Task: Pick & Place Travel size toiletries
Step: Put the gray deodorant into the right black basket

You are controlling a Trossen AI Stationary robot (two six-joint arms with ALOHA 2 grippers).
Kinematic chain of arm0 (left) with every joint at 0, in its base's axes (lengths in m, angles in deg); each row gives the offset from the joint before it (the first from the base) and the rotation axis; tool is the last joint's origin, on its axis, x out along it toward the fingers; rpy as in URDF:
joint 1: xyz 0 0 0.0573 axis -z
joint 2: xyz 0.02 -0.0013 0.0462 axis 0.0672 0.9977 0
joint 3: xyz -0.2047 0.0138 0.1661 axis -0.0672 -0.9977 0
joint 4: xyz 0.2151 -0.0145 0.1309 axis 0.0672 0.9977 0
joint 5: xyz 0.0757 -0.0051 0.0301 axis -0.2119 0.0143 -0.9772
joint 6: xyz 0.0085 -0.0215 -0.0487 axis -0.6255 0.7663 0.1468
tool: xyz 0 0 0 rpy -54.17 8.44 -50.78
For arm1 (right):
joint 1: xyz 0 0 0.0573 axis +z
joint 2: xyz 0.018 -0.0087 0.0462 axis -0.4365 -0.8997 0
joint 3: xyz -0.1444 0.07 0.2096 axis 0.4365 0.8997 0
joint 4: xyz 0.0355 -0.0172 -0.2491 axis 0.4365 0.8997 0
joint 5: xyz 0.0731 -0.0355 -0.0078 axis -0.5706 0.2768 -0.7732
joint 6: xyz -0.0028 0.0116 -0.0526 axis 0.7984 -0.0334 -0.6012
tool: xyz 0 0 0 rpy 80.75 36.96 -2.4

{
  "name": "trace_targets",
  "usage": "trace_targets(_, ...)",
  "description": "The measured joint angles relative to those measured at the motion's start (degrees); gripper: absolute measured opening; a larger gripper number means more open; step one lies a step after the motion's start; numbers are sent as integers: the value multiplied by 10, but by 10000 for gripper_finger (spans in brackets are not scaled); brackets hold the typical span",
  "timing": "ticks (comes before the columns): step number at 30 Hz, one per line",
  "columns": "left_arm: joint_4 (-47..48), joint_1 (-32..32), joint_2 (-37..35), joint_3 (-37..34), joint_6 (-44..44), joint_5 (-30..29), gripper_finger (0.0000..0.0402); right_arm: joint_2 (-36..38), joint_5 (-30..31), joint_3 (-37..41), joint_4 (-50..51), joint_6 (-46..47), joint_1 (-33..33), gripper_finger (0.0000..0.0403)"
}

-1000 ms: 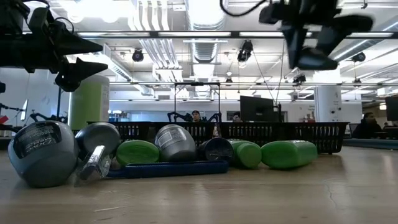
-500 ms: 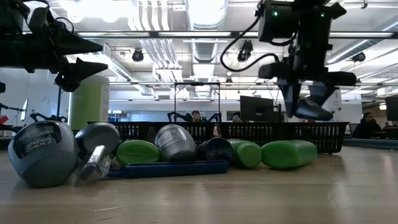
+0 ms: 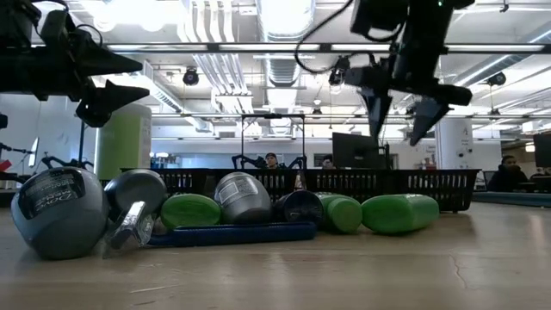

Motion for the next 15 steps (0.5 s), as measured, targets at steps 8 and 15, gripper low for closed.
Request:
trace_targets(8,-16,0,0,0,332,-43,273,0,18,-34,1,-13,29,368)
trace_targets(15,-21,0,3,0,394,-65,273,1,15,-32,3,10,54,368)
